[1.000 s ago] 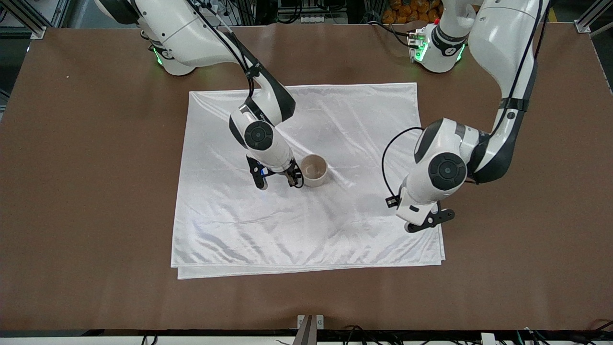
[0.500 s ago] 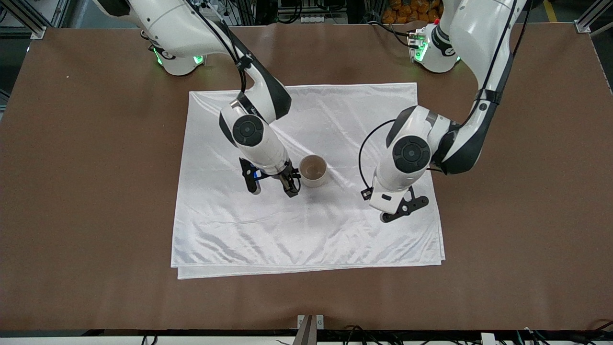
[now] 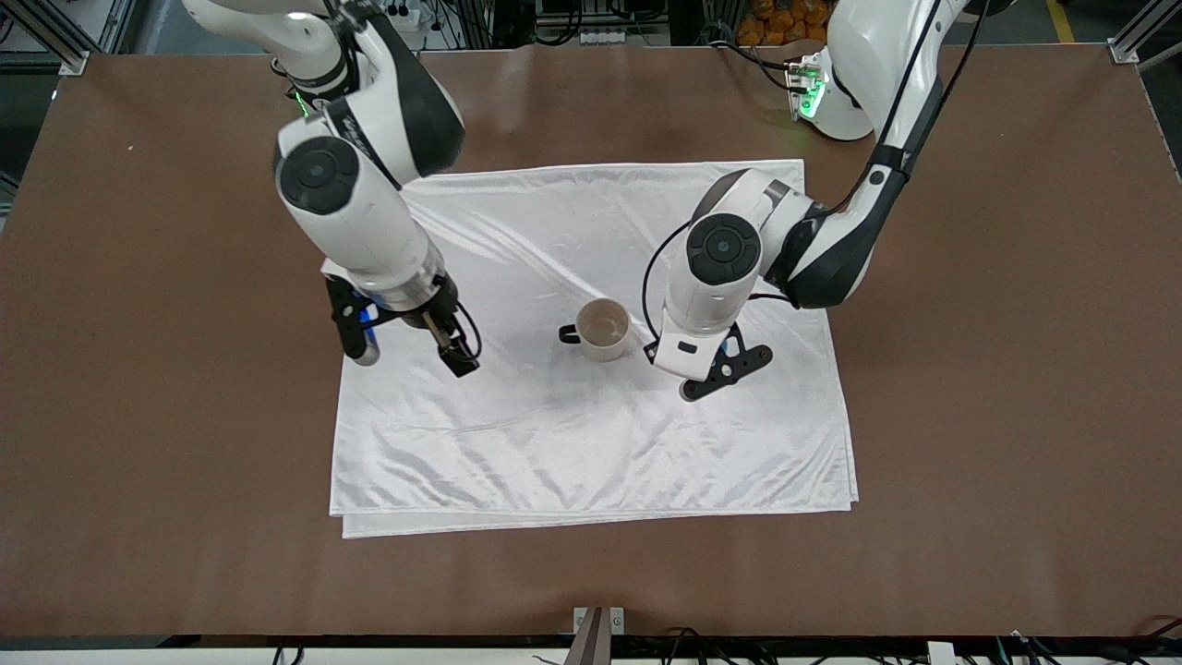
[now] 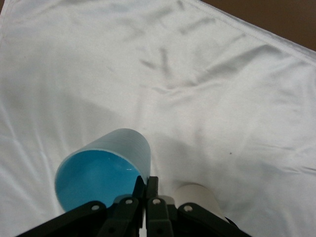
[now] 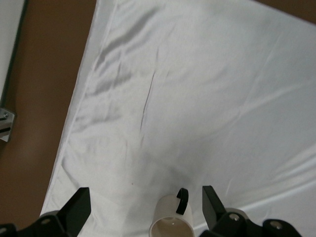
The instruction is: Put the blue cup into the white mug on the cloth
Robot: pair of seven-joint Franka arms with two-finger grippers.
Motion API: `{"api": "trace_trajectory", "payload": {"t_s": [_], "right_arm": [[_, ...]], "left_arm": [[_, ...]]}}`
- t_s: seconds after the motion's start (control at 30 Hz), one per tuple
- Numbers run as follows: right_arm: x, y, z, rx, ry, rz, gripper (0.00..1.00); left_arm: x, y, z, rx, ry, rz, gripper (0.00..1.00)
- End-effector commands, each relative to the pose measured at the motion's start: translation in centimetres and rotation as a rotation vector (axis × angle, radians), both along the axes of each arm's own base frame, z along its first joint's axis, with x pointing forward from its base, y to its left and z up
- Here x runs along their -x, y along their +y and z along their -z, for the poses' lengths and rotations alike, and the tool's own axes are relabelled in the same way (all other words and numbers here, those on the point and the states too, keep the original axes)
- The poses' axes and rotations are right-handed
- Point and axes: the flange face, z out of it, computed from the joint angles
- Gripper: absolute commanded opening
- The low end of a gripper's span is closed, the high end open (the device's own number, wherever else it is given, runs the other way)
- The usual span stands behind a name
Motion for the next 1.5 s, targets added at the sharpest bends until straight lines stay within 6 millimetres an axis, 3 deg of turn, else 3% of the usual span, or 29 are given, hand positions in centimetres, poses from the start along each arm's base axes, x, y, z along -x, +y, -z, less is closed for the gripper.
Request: {"api": "trace_trajectory", "payload": {"t_s": [0.0, 0.27, 0.5, 0.77, 1.03, 1.47], "right_arm": [[1.3, -4.4, -4.6, 0.035, -0.013, -0.056, 1.00], [2.1, -11.5, -10.4, 0.145, -0.055, -0.147, 1.00], [3.6, -17.7, -13.4, 0.158, -0.028, -0.260, 1.00], [5.9, -22.5, -15.4, 0.151, -0.032, -0.382, 1.00], [7.6, -27.1, -17.3, 0.157, -0.025, -0.498, 1.00], [9.1, -33.7, -17.3, 0.162, -0.009, -0.689, 1.00]], "left_arm": [[0.4, -1.4, -1.3, 0.017, -0.010, -0.029, 0.00], [2.9, -4.6, -1.3, 0.043, 0.017, -0.023, 0.00], [5.6, -7.8, 1.3, 0.022, 0.049, -0.006, 0.00], [8.0, -10.4, 2.0, 0.013, 0.053, 0.020, 0.00], [9.3, -11.6, 1.9, 0.013, 0.053, 0.021, 0.00], [8.4, -12.0, 1.6, 0.028, 0.036, 0.013, 0.00]]}}
